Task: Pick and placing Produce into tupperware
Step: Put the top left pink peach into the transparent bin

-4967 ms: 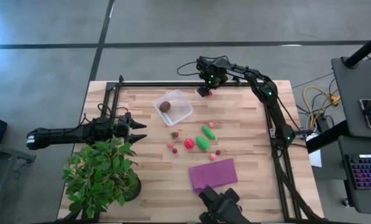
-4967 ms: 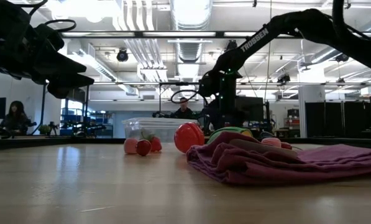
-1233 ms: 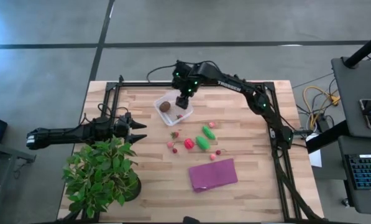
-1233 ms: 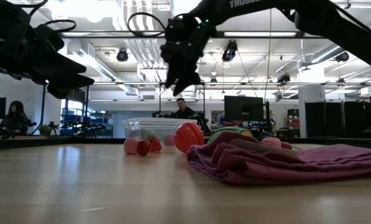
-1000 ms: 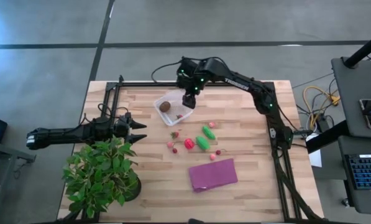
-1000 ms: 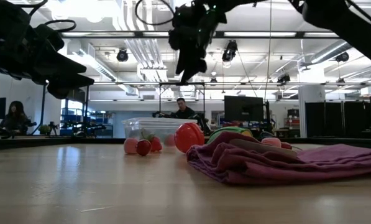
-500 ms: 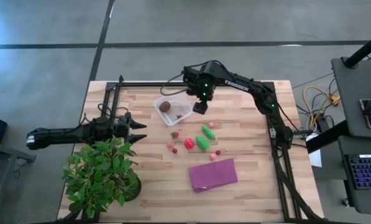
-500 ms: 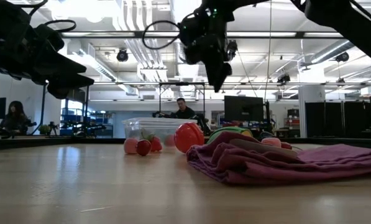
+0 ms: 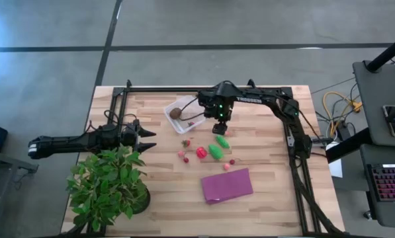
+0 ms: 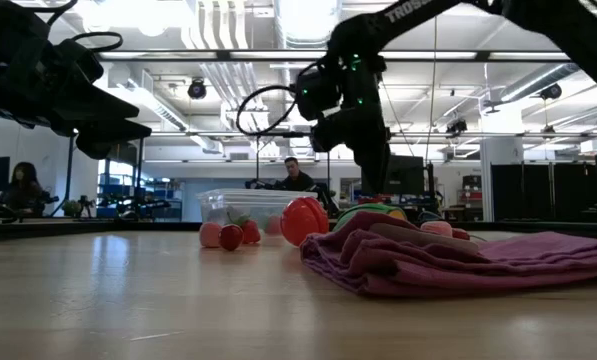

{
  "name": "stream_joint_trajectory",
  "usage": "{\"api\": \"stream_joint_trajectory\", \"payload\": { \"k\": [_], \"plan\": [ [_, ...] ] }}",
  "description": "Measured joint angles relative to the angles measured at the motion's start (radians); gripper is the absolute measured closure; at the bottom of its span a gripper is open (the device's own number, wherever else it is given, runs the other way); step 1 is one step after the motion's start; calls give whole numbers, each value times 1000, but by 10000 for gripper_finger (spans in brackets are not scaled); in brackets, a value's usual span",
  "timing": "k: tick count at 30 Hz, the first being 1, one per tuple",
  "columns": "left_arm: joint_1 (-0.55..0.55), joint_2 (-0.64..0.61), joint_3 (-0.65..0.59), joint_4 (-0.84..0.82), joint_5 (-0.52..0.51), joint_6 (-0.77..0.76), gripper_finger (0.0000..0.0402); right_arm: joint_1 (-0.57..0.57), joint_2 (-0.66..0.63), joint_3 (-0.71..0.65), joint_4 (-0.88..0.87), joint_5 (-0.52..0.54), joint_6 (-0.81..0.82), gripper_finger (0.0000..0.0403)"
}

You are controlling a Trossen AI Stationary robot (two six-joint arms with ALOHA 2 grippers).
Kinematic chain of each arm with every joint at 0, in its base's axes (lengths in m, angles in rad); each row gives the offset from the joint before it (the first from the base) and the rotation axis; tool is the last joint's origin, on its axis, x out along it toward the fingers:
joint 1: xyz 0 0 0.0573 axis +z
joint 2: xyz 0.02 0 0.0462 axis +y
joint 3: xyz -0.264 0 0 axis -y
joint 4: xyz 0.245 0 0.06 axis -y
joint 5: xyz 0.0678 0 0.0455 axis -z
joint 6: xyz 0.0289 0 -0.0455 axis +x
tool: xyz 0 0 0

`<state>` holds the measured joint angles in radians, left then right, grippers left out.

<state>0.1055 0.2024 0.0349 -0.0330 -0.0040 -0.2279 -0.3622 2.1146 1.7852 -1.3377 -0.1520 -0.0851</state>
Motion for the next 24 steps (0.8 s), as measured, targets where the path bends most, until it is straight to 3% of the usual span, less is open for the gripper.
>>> {"api": "stream_joint_trajectory", "payload": {
  "k": [7,14,19,24],
  "plan": [
    [0,0,0,1,0,0,178,-2,-254,-353,338,88,-76,159],
    [0,0,0,0,0,0,178,0,-539,-677,610,103,-17,159],
    [0,0,0,0,0,0,178,2,-600,-841,719,103,10,159],
    [0,0,0,0,0,0,178,8,-593,-922,824,101,-1,159]
  ]
}}
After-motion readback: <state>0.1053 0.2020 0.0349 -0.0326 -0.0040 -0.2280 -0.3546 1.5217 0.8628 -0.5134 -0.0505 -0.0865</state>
